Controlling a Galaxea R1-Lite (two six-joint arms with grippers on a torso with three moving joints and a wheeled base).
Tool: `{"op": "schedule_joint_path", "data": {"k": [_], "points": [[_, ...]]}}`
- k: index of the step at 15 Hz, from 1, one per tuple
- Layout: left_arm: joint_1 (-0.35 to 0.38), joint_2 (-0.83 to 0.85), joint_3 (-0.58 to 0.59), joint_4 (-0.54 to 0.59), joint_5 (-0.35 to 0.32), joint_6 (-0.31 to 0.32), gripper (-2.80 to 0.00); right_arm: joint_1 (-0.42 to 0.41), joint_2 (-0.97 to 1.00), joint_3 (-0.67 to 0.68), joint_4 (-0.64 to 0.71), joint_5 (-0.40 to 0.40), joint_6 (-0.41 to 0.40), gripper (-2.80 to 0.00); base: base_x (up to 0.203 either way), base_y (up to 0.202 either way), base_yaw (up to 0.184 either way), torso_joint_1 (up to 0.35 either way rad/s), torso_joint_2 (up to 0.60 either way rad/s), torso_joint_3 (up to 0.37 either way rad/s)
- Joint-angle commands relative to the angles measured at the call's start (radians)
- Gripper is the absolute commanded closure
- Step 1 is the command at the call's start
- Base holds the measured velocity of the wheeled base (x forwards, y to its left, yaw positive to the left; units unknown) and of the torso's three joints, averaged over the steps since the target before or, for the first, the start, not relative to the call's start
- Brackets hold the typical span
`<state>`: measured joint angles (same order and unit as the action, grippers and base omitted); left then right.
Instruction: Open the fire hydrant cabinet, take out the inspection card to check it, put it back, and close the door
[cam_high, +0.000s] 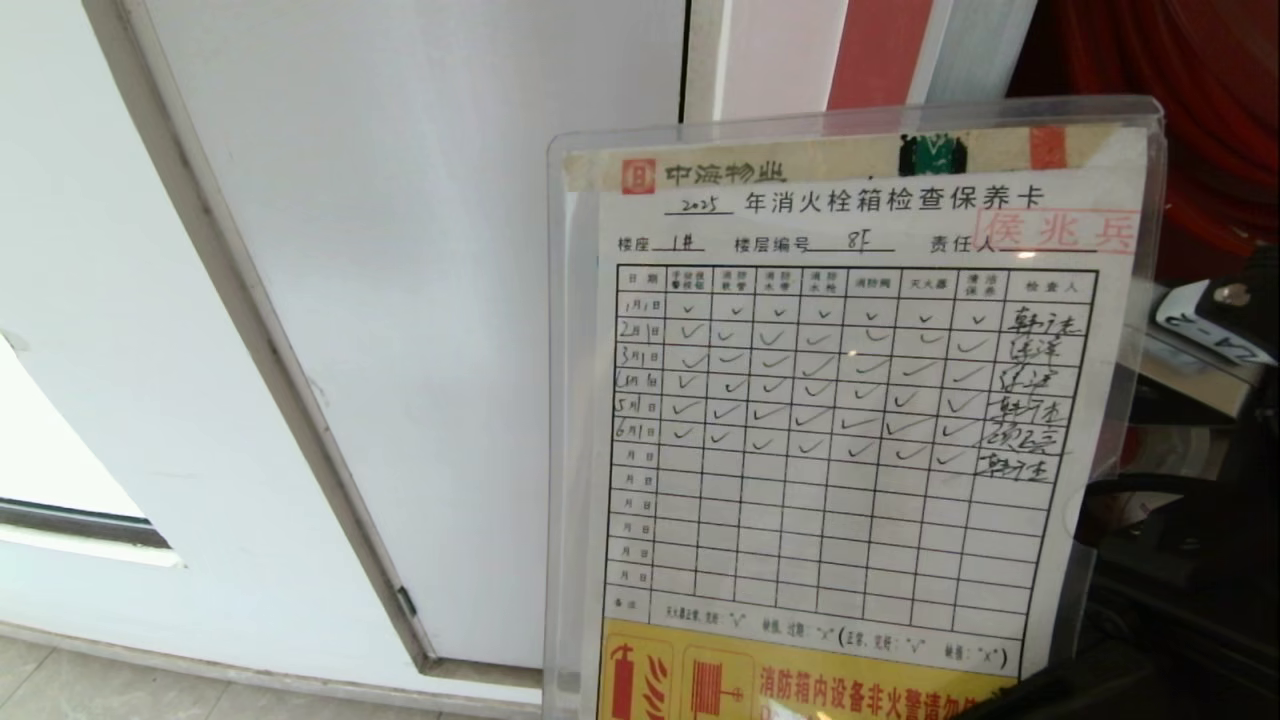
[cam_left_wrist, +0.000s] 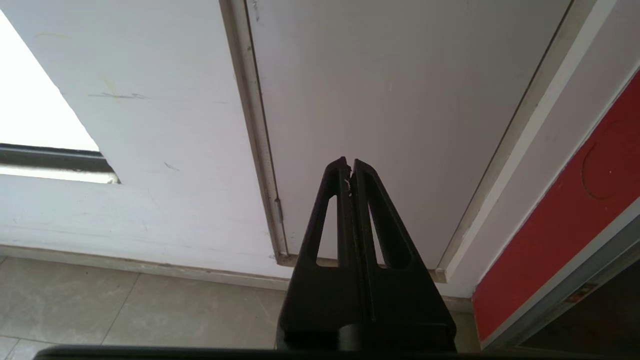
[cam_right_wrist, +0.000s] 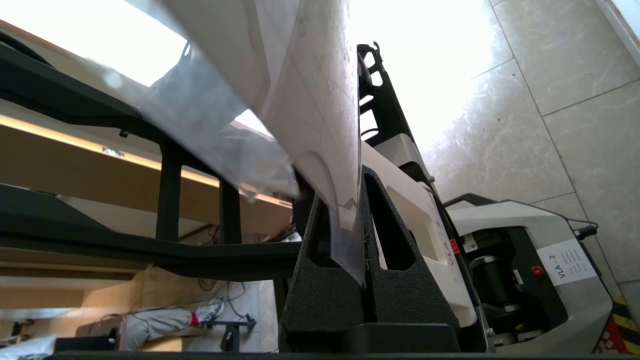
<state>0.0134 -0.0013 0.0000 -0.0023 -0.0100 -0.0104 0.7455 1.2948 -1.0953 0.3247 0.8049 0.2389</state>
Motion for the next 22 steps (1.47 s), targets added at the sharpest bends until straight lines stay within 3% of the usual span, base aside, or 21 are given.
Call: {"op": "schedule_joint_path", "data": {"k": [1,18,22], "points": [[0.000,0.001,0.000,0.000,0.000,0.000,0.00,0.001,-0.017,0.011,0.002,0.005,0.005,0.00,0.000,0.000,0.000,0.000,0.00,0.000],[0.000,0.001,0.002,-0.001,0.001,0.000,0.00,0.000,-0.083,0.046,-0.004,0.002,-0.001,0.00,0.000,0.000,0.000,0.000,0.00,0.000],[0.000,0.001,0.000,-0.001,0.001,0.000,0.00,0.000,-0.108,0.035,-0.076,-0.003,0.002,0.00,0.000,0.000,0.000,0.000,0.00,0.000]]}}
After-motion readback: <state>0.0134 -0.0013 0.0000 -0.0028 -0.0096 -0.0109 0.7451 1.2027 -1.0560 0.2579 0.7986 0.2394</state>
